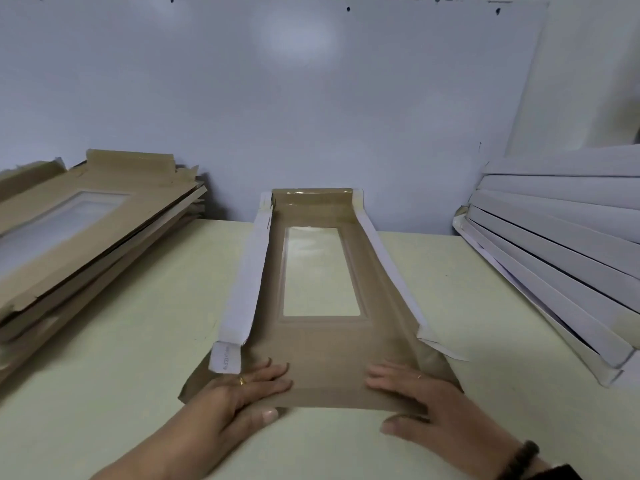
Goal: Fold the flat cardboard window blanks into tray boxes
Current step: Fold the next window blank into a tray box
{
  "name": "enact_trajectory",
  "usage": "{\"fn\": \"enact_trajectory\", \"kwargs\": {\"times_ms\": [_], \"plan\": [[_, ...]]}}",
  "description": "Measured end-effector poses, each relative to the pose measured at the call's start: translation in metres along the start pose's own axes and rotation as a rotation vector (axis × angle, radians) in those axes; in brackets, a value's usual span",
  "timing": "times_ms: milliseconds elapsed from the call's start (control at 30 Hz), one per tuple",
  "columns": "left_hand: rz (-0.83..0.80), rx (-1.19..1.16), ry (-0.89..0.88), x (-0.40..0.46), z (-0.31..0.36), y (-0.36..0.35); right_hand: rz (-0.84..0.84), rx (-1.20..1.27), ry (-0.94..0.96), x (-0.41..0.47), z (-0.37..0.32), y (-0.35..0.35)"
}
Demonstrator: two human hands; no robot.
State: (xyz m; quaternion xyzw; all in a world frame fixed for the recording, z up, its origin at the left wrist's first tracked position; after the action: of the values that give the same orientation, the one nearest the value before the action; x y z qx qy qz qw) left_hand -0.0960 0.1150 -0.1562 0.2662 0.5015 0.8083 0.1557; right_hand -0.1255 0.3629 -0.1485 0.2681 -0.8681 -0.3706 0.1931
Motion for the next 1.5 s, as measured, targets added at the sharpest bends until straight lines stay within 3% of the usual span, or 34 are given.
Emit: {"fn": "enact_trajectory", "kwargs": {"times_ms": [67, 200, 333, 433, 533, 700, 800, 867, 933, 1200, 1500], "plan": [[0.038, -0.020, 0.014, -0.004, -0.005, 0.001, 0.095, 0.106, -0.061, -0.005, 0.005, 0.009], [0.188, -0.346, 0.272, -0.002, -0.004, 0.008, 0.285, 0.131, -0.073, 0.000, 0.010, 0.010], [0.321, -0.351, 0.404, 0.007, -0.003, 0.010, 0.448, 0.058, -0.130, 0.010, 0.010, 0.008], [0.380, -0.217, 0.437, 0.014, -0.005, 0.008, 0.539, -0.003, -0.201, 0.016, 0.009, 0.008], [0.374, 0.034, 0.451, 0.017, -0.004, 0.006, 0.518, -0.102, -0.229, 0.022, 0.006, 0.002], [0.196, 0.393, 0.372, 0.022, 0.005, 0.005, 0.354, -0.460, -0.226, 0.029, 0.005, -0.006], [0.150, 0.396, 0.179, 0.028, 0.018, -0.001, 0.311, -0.536, -0.055, 0.034, -0.012, -0.012], [0.048, 0.233, 0.175, 0.036, 0.022, -0.011, 0.153, -0.456, 0.002, 0.041, -0.015, -0.025], [0.048, 0.146, 0.212, 0.038, 0.014, -0.021, 0.085, -0.389, -0.019, 0.042, -0.004, -0.032], [0.077, 0.075, 0.391, 0.021, -0.010, -0.003, 0.176, -0.402, -0.044, 0.026, 0.009, -0.005], [0.184, 0.392, 0.354, 0.033, 0.004, 0.011, 0.400, -0.483, -0.057, 0.032, -0.001, 0.003]]}}
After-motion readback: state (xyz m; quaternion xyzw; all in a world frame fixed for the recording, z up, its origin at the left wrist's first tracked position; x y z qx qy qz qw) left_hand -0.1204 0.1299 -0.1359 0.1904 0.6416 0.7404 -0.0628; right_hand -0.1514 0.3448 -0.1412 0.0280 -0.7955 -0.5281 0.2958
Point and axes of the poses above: each hand's wrist, its own x-axis towards the middle knuckle, its own y-axis out of the back of the hand, z = x × y, the point moved 4 cm from there along x, towards the middle knuckle, and after that the axes turned 1 degree about -y, right-handed, at the moved point
